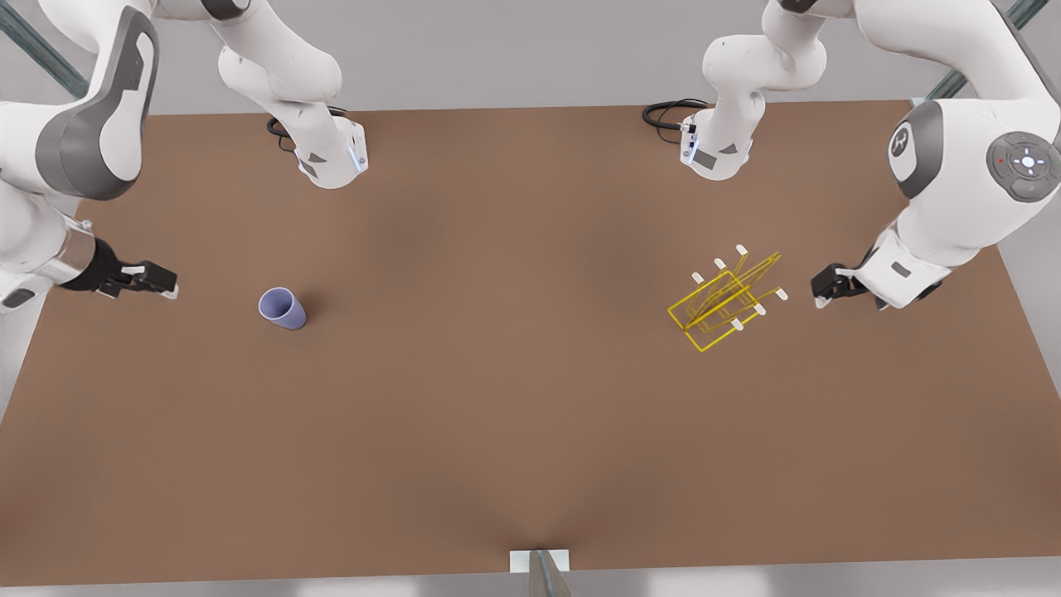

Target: Place the cup on the cup holder

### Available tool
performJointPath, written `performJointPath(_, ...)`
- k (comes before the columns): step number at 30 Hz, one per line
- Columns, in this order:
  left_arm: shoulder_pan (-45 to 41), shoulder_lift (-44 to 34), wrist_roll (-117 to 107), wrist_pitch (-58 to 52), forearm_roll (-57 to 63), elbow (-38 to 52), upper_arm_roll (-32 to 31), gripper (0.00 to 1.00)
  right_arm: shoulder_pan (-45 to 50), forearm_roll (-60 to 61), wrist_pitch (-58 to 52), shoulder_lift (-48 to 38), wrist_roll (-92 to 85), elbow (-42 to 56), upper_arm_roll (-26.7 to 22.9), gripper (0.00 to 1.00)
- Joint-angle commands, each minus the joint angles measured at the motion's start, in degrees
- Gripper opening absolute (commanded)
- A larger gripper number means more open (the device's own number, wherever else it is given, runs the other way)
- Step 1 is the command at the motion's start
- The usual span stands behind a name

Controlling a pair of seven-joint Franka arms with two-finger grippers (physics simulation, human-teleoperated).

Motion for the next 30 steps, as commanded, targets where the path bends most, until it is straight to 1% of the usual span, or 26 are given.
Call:
performJointPath(1, -0.07, -0.01, 1.35, 0.53, 0.45, 0.03, 0.02, 1.00, 0.01, -0.16, 3.16, -0.14, -1.69, -0.38, 0.09, 1.00)
performJointPath(4, -0.07, 0.52, 1.35, 0.53, 0.36, 0.03, -0.07, 1.00, 0.01, -0.16, 3.51, -0.14, -1.60, -3.45, 0.09, 1.00)
performJointPath(8, -0.07, 0.61, 1.17, 0.53, 0.36, -0.41, 0.19, 1.00, 0.01, -0.08, 9.84, -1.28, -2.56, -13.64, 0.09, 1.00)
performJointPath(10, -0.07, 0.70, 1.17, 0.53, 0.36, -0.59, 0.19, 1.00, 0.01, 0.62, 15.64, -1.20, -5.99, -19.62, 0.18, 1.00)
performJointPath(12, -0.07, 0.70, 1.17, 0.53, 0.36, -0.76, 0.19, 1.00, 1.59, 1.07, 19.33, -1.11, -5.91, -23.49, 0.53, 1.00)
performJointPath(14, -0.07, 1.05, 1.17, 0.53, 0.36, -0.76, 0.19, 1.00, 1.68, 1.15, 25.83, -0.67, -5.38, -29.55, 1.15, 1.00)
performJointPath(17, -0.07, 1.40, 1.17, 0.53, 0.36, -0.76, 0.19, 1.00, 1.68, 1.07, 31.28, 0.74, -5.38, -34.21, 1.23, 1.00)
performJointPath(20, 0.02, 1.66, 1.17, 0.62, 0.36, -0.76, 0.28, 1.00, 2.38, 1.07, 34.01, 2.58, -5.47, -35.79, 1.15, 1.00)
performJointPath(21, -0.07, 1.66, 1.17, 0.62, 0.36, -0.76, 0.28, 1.00, 2.38, 1.07, 36.91, 3.11, -5.47, -37.38, 1.15, 1.00)
performJointPath(22, 0.02, 1.75, 1.26, 0.71, 0.36, -0.76, 0.28, 1.00, 2.38, 1.07, 39.19, 3.11, -5.47, -38.69, 1.15, 1.00)
performJointPath(26, 0.02, 1.84, 1.26, 0.62, 0.36, -0.85, 0.28, 1.00, 2.82, 0.98, 41.21, 2.14, -5.64, -42.12, 1.32, 1.00)
performJointPath(27, -0.07, 1.84, 1.26, 0.62, 0.36, -0.85, 0.28, 1.00, 2.82, 0.98, 45.17, 1.35, -5.64, -45.28, 1.32, 1.00)
performJointPath(28, -0.07, 1.84, 1.26, 0.53, 0.36, -0.85, 0.28, 1.00, 2.82, 0.98, 45.53, 0.30, -5.55, -46.25, 1.32, 1.00)
performJointPath(30, -0.07, 1.84, 1.26, 0.53, 0.36, -0.85, 0.28, 1.00, 2.82, 0.98, 50.00, -0.58, -5.73, -49.59, 1.23, 1.00)
